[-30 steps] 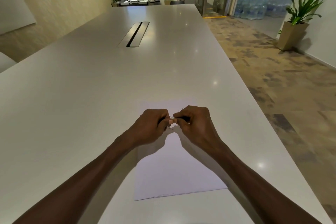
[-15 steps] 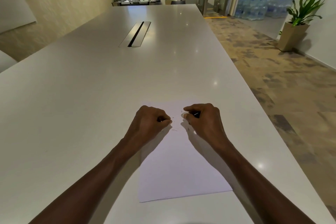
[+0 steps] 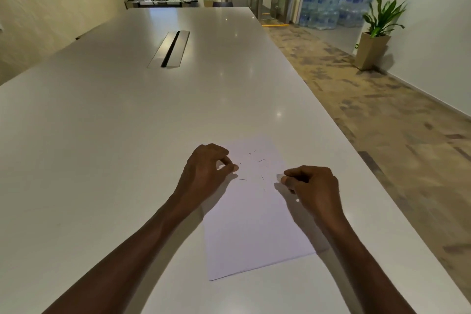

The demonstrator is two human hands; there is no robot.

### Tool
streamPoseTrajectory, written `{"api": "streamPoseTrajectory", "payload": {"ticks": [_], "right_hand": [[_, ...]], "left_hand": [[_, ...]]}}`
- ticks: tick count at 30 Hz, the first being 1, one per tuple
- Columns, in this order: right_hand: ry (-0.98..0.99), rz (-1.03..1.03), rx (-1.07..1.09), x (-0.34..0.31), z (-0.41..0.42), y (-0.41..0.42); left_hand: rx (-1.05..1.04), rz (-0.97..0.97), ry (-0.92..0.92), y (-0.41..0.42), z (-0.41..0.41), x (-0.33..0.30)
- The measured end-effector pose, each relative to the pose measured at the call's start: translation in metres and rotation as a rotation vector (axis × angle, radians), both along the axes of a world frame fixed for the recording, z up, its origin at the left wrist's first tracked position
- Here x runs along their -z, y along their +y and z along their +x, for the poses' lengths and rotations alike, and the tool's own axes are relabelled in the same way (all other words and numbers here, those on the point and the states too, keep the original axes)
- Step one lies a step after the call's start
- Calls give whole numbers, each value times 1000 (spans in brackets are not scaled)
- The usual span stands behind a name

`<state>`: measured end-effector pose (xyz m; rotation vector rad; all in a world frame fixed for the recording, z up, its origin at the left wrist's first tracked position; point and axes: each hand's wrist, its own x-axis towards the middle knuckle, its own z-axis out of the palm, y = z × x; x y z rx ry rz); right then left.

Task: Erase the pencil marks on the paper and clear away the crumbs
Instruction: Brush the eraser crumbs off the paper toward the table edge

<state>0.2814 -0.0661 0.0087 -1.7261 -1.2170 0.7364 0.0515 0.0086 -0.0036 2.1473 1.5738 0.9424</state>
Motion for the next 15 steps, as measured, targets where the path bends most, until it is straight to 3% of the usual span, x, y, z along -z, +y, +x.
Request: {"api": "streamPoseTrajectory", "payload": {"ticks": [5, 10, 15], "right_hand": [[-7, -12, 219, 2, 19, -37], [-96, -111, 291, 7, 41, -52], [-172, -126, 327, 9, 53, -57]], "left_hand": [[71, 37, -15, -2, 3, 4], [21, -5, -44, -6, 9, 7], [110, 38, -73, -6, 13, 16]]}}
